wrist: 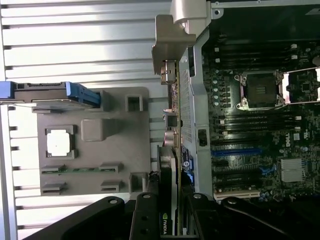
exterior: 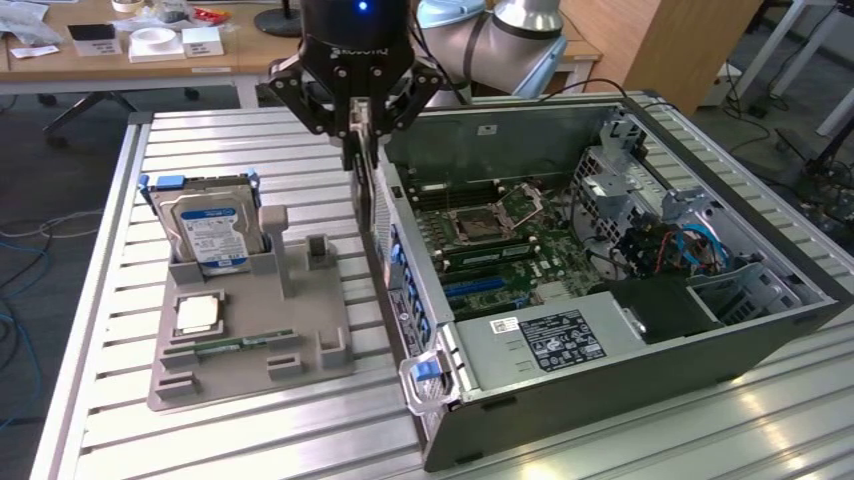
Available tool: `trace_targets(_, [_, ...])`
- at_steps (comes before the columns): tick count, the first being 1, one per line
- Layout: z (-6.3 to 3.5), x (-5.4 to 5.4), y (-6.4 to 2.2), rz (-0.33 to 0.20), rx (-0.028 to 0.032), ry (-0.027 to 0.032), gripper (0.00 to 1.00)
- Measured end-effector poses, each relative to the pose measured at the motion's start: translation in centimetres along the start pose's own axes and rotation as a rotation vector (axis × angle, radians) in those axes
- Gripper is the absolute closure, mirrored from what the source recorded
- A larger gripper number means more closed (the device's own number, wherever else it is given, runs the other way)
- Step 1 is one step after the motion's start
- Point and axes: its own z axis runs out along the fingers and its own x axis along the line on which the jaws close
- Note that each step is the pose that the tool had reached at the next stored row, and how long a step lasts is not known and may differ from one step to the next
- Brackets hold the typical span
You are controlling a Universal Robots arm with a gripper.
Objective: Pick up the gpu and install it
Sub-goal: 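Pick up the gpu and move the gpu toward the slot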
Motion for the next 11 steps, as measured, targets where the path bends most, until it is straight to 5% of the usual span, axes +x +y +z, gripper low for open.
trace_targets(11, [-0.27,-1.8,0.16,0.000,-0.0002,0.0003,0.73])
